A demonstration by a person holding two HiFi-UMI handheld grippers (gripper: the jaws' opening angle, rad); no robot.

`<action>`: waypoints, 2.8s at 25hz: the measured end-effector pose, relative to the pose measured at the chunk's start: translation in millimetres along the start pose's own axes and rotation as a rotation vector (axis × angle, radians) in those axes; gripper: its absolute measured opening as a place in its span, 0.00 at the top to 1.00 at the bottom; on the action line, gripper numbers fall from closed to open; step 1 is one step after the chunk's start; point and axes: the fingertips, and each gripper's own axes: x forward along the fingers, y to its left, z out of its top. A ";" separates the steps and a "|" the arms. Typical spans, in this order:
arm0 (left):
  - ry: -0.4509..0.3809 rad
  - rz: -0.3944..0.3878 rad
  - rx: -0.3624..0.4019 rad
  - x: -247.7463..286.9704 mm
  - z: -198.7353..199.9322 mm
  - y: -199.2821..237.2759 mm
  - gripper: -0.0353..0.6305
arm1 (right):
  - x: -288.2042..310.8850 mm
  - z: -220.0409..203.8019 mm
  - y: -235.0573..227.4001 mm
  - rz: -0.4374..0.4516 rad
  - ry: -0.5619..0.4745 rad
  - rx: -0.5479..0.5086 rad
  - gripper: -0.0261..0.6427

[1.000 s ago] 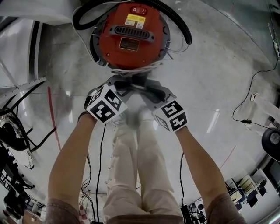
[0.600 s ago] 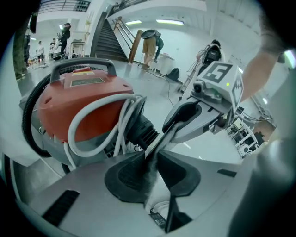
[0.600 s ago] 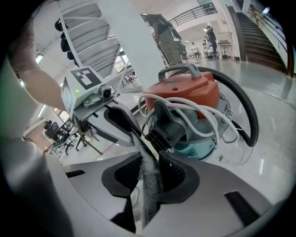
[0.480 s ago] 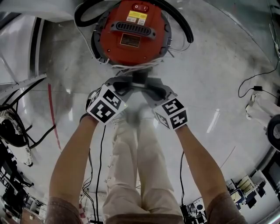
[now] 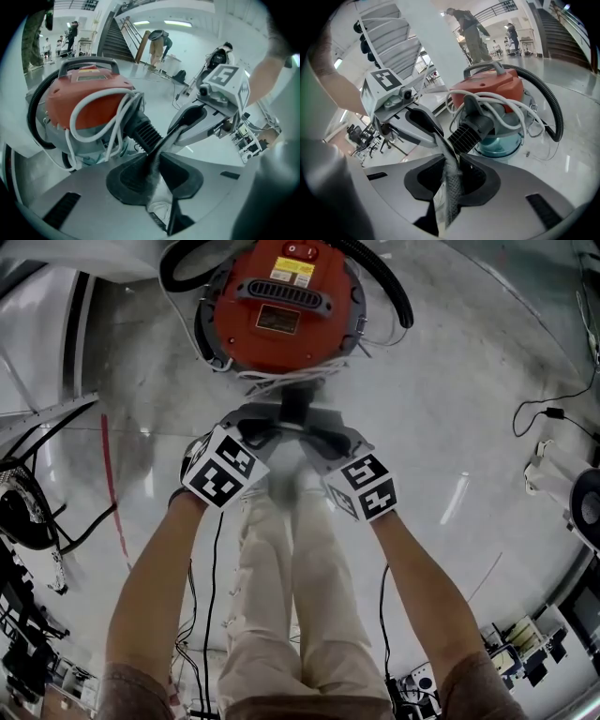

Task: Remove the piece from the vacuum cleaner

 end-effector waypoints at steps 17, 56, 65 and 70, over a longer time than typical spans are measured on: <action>-0.066 0.024 -0.047 -97.7 61.8 -57.1 0.82 | -103.5 62.5 50.3 0.002 0.005 -0.075 0.86; -0.384 0.386 -0.001 -386.2 282.3 -164.0 0.83 | -378.1 304.9 151.0 -0.003 -0.337 -0.374 0.85; -0.397 0.435 0.004 -404.2 291.6 -155.6 0.83 | -379.3 326.7 155.4 0.023 -0.359 -0.415 0.85; -0.425 0.435 -0.018 -415.2 293.7 -163.9 0.83 | -389.8 331.0 165.1 0.013 -0.364 -0.426 0.85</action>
